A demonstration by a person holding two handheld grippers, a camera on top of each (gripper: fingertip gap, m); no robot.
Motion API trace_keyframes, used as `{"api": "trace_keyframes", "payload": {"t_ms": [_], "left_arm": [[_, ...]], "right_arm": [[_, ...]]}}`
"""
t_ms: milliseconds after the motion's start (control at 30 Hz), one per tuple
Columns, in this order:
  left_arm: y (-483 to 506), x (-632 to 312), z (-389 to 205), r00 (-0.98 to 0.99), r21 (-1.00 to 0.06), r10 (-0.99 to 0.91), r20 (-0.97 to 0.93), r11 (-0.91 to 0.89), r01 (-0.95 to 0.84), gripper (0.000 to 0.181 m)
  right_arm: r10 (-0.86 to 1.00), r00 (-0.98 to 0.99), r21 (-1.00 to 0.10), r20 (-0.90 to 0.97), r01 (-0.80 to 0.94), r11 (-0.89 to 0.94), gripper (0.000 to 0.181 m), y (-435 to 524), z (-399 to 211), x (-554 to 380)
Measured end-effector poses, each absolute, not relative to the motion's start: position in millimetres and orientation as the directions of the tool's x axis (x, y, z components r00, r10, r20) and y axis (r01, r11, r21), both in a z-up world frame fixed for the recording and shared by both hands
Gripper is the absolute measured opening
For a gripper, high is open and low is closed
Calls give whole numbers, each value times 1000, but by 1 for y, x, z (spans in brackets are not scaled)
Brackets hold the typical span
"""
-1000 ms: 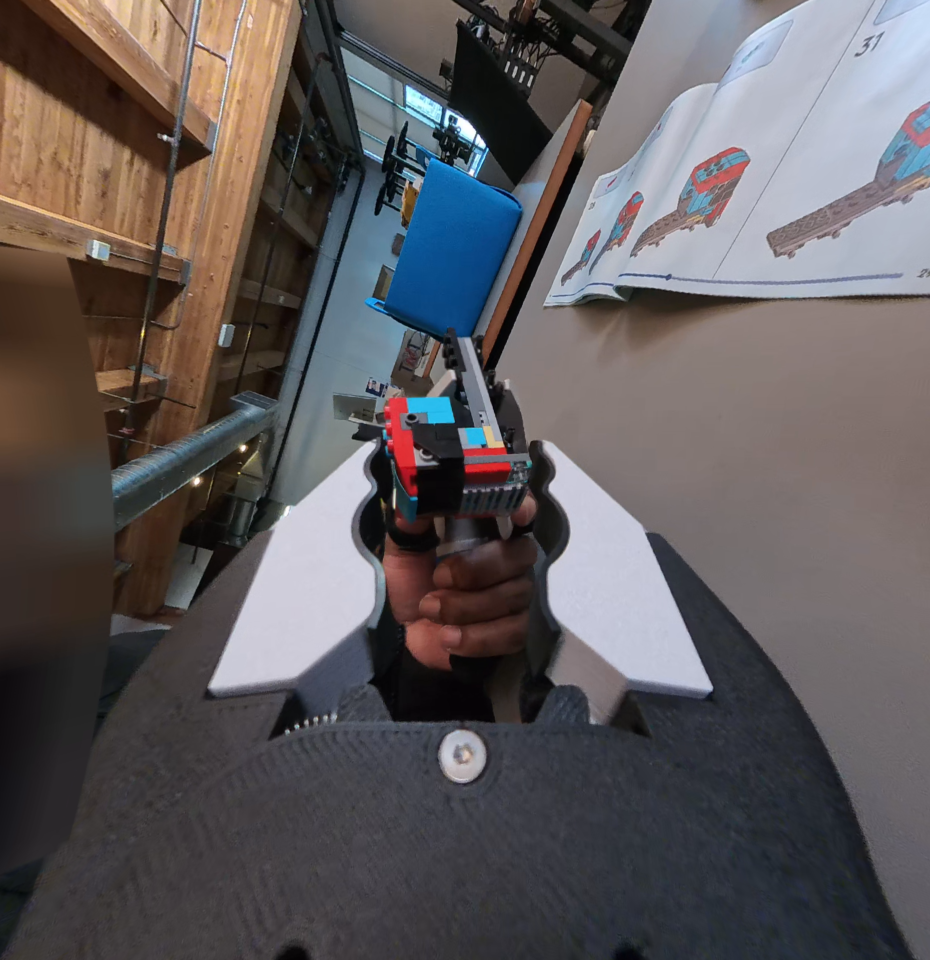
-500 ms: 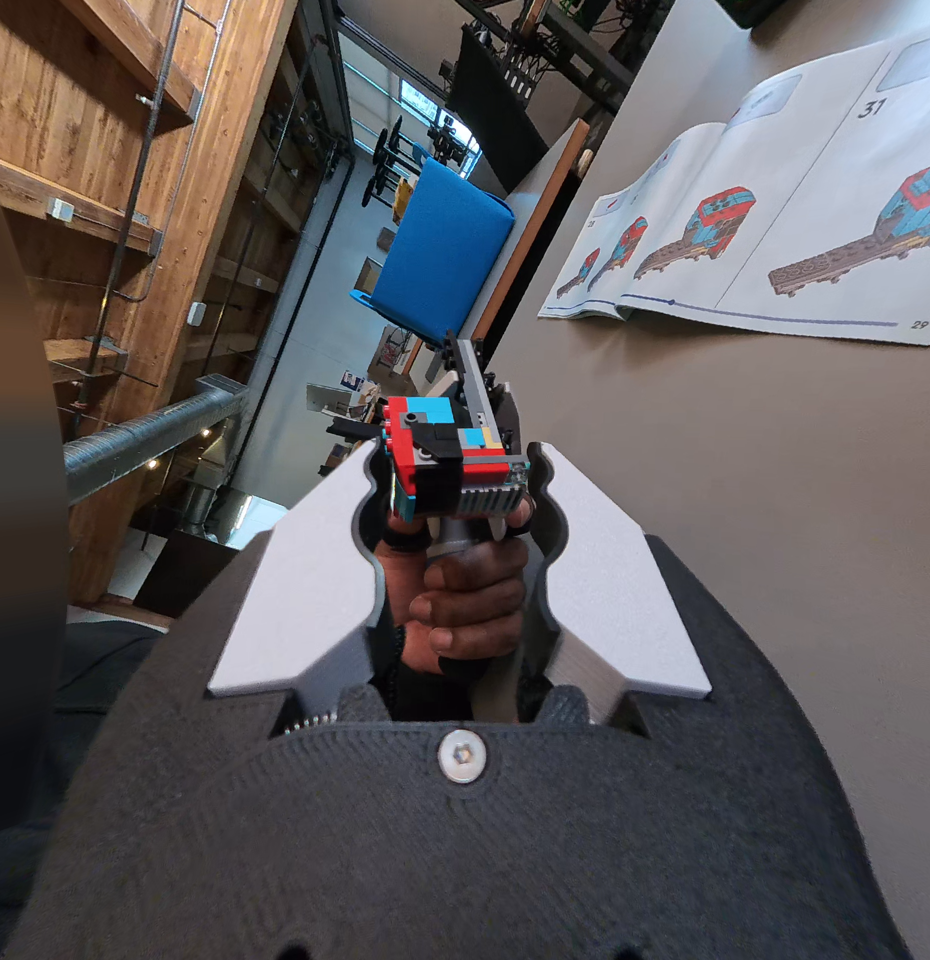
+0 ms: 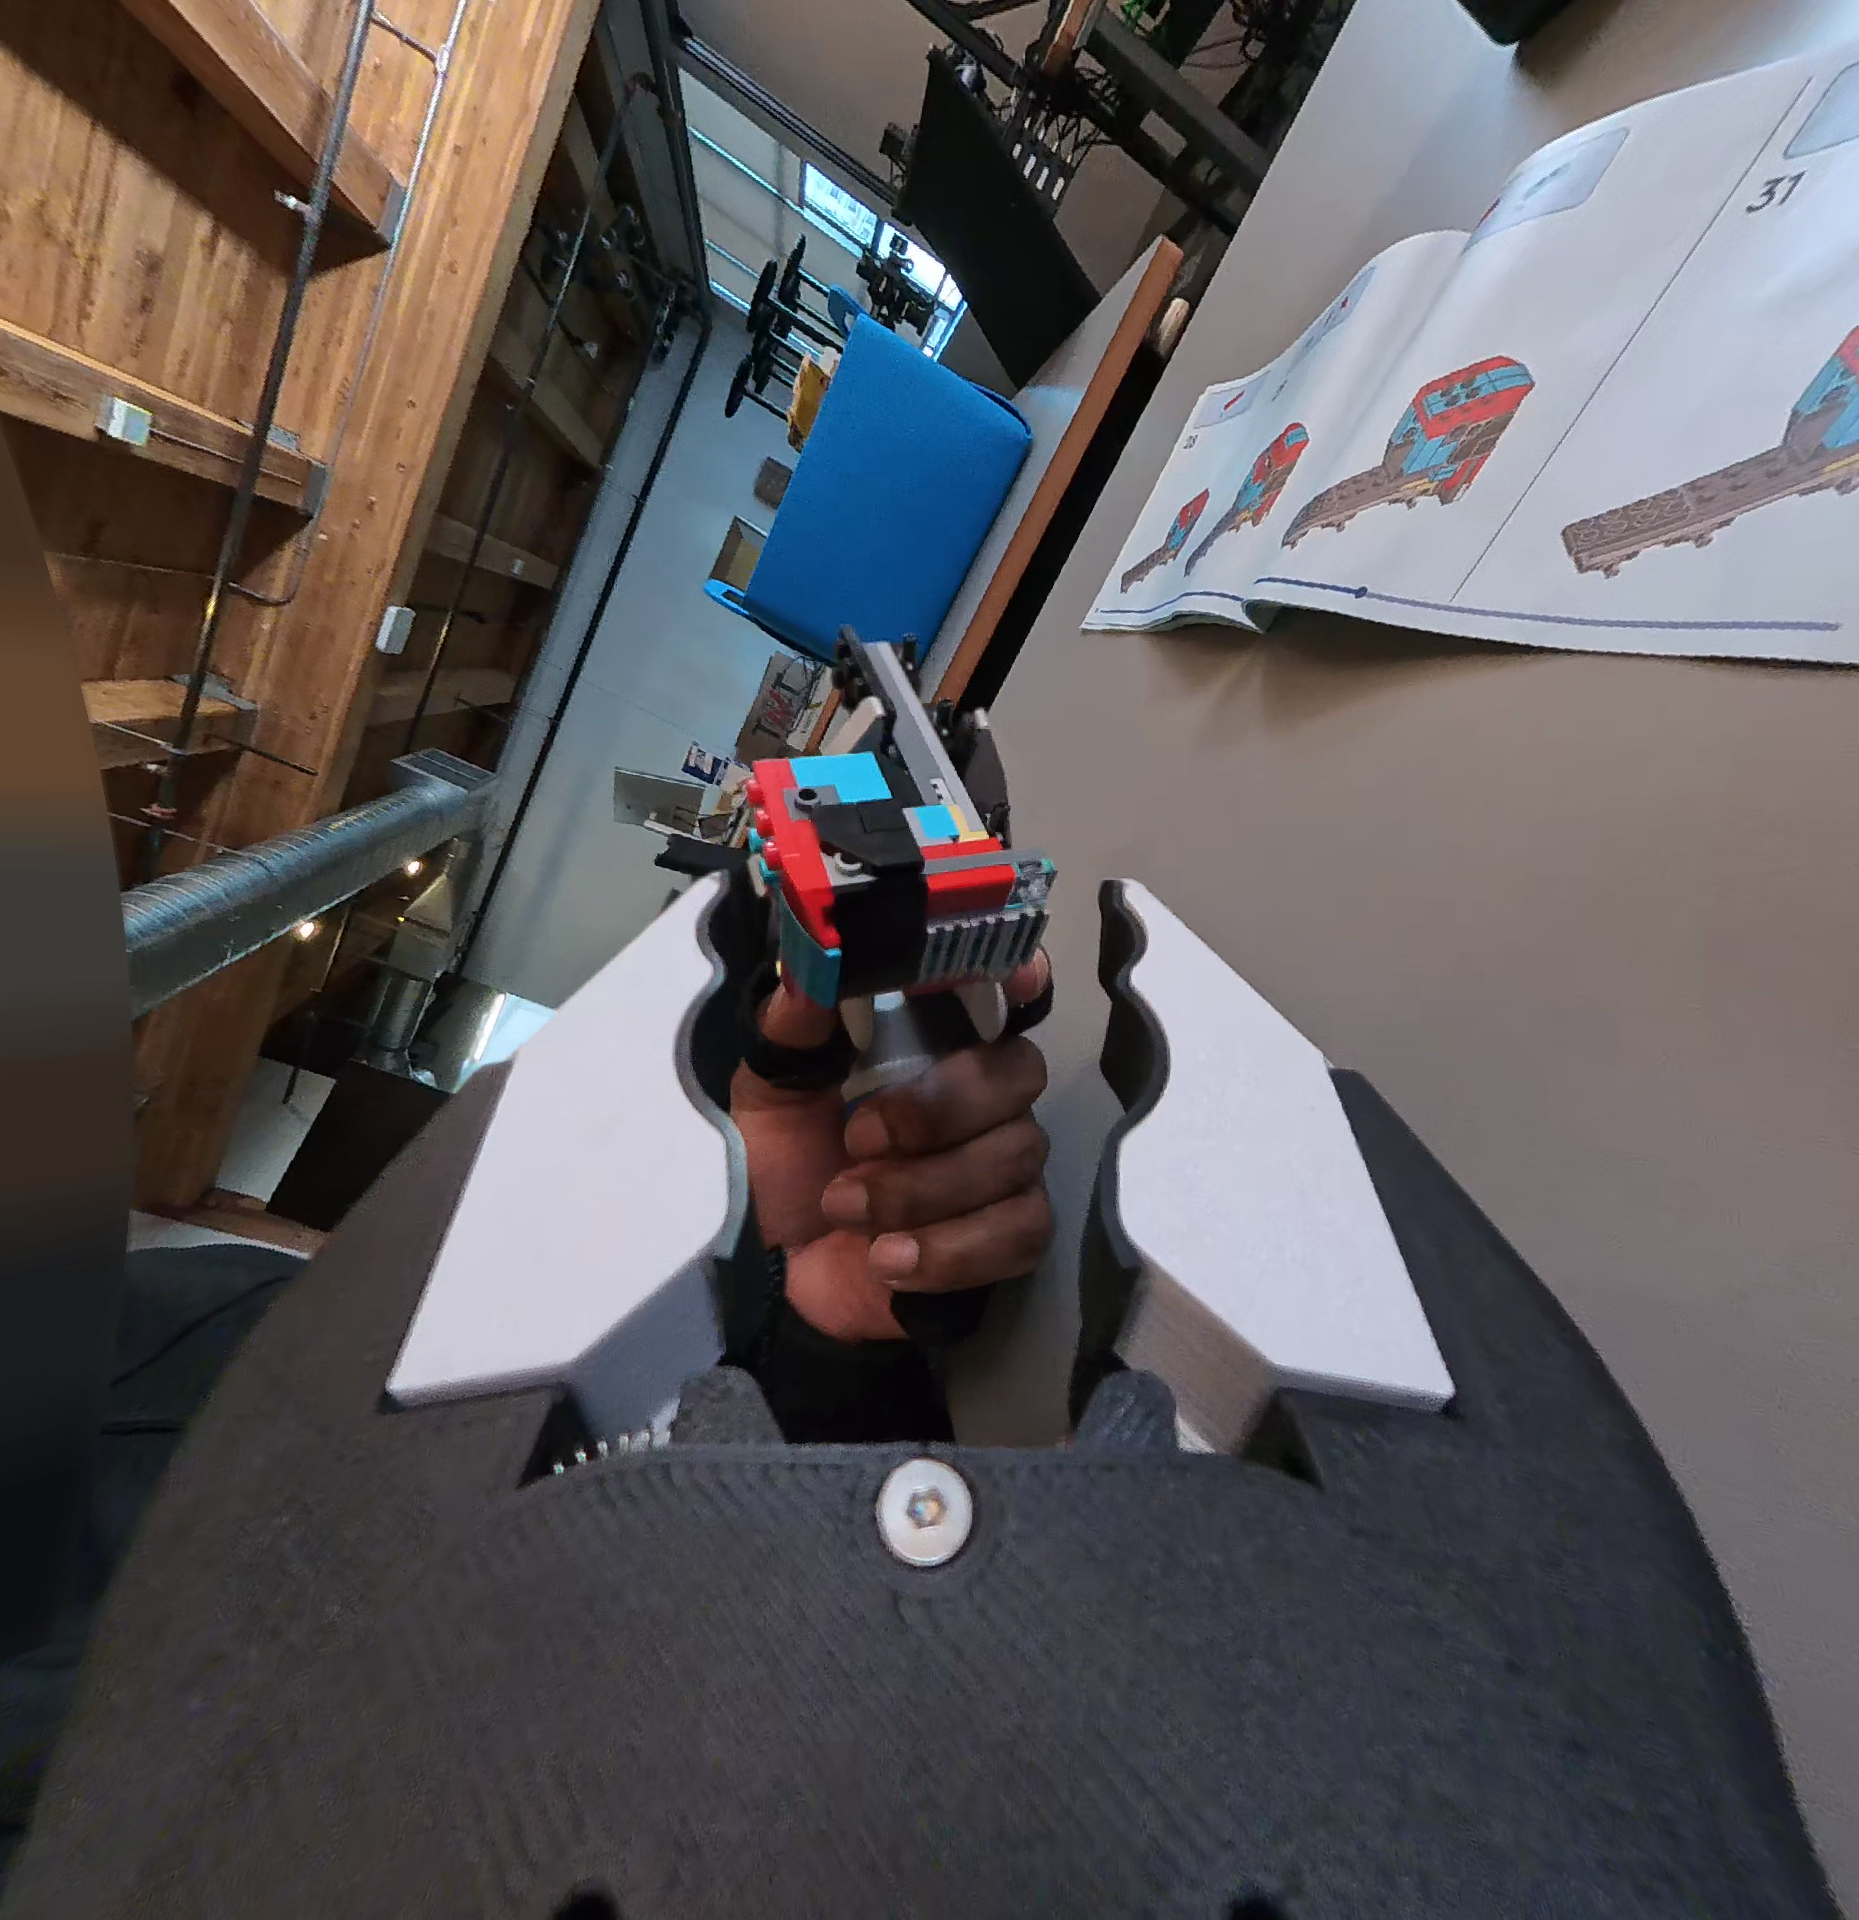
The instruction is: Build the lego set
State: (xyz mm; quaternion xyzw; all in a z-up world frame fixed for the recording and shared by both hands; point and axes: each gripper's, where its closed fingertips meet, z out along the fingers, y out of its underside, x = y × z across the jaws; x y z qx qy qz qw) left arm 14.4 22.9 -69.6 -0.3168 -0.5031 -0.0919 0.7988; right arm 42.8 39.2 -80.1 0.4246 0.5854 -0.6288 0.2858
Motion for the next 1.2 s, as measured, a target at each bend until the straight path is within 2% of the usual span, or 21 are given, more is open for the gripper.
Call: {"api": "trace_keyframes", "payload": {"t_ms": [500,700,1067,1200], "left_arm": [[33,19,-62,549,-611,365,752,699,371,16],[33,23,-54,584,-644,385,715,689,334,16],[33,23,-52,588,-640,379,715,693,332,16],[32,19,-55,552,-579,334,764,732,359,17]], "right_arm": [[62,-466,-469,-882,860,-202,59,46,-72,42],[37,-481,-479,-876,858,-185,57,46,-67,45],[45,-486,-485,-873,856,-179,57,45,-66,46],[63,-477,-479,-877,855,-200,58,45,-67,42]]}}
